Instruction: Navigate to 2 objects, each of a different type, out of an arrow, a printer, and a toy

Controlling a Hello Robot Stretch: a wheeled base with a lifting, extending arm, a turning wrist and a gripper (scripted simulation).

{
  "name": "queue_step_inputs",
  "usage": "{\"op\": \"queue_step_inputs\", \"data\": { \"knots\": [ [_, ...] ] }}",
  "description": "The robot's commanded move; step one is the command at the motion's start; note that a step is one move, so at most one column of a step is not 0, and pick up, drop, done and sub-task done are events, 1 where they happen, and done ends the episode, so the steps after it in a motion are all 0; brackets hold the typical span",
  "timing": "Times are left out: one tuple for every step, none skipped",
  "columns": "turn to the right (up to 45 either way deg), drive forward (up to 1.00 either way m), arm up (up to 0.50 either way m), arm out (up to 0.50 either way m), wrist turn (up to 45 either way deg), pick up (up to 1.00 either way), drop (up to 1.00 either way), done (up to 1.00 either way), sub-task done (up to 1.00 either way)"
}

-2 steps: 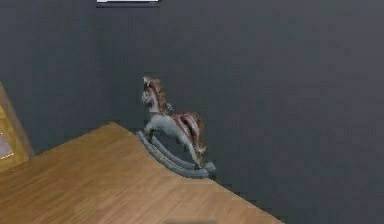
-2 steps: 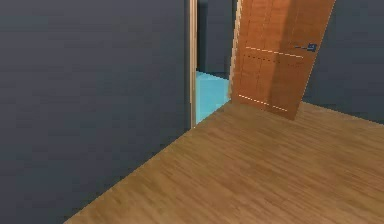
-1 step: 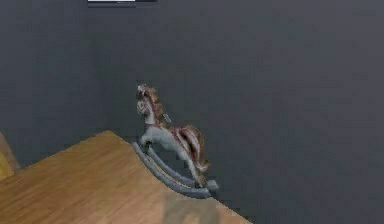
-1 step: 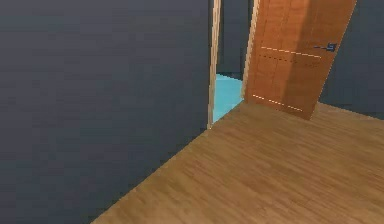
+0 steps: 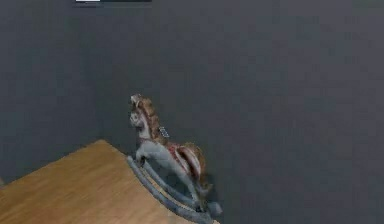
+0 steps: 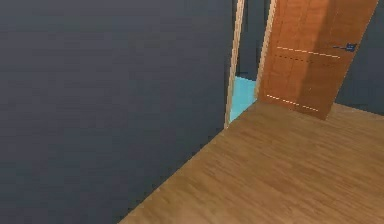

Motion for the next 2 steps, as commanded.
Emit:
{"op": "queue_step_inputs", "data": {
  "knots": [
    [45.0,0.00,0.00,0.00,0.0,0.00,0.00,0.00,0.00],
    [24.0,0.00,0.00,0.00,0.0,0.00,0.00,0.00,0.00]
  ]
}}
